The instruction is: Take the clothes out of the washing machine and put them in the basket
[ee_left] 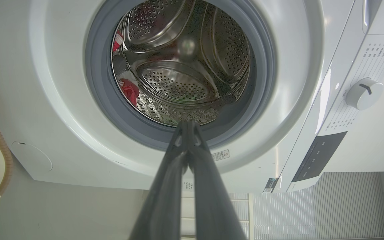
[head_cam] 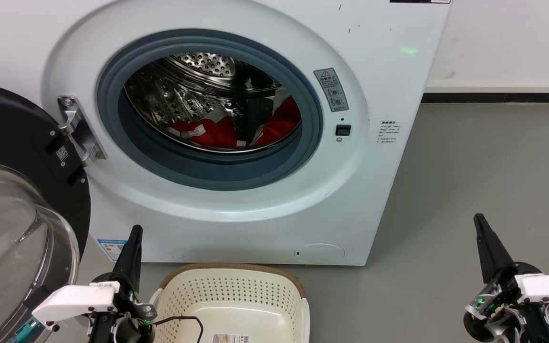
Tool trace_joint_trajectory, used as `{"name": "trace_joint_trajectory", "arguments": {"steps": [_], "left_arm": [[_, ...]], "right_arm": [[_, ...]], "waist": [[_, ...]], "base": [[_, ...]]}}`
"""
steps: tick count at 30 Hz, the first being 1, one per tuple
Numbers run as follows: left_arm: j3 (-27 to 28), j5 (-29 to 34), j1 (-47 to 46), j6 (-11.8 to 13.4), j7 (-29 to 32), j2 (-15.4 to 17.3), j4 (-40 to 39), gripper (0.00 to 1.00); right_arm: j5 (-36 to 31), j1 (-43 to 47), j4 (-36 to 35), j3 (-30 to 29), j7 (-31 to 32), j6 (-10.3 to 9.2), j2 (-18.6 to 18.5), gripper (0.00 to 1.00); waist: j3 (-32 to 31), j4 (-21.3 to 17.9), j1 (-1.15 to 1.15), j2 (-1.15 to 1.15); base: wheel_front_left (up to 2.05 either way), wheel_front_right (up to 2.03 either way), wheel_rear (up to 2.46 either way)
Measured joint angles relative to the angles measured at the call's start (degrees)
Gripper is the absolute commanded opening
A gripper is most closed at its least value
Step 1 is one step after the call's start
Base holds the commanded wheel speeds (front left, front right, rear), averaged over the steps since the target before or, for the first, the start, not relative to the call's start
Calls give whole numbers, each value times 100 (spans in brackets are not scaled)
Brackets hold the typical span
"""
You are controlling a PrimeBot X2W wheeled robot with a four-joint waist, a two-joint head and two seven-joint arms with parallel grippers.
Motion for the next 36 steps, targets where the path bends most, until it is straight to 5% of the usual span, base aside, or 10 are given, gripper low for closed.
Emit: {"name": "trace_joint_trajectory", "arguments": {"steps": [27,28,36], "left_arm": [[0,0,0,0,0,0,0,0],[-7,0,15,1,-1,-2,31,100],[-41,104,247,2,-131,-23,154,100]], "right_arm": [[0,0,0,0,0,0,0,0],[1,16,30,2,0,0,0,100],[-69,249,205,8,-125,-1,7,100]], "waist": [[0,0,0,0],[0,0,0,0],[3,0,0,0]], "base": [[0,0,0],[0,0,0],[0,0,0]]}}
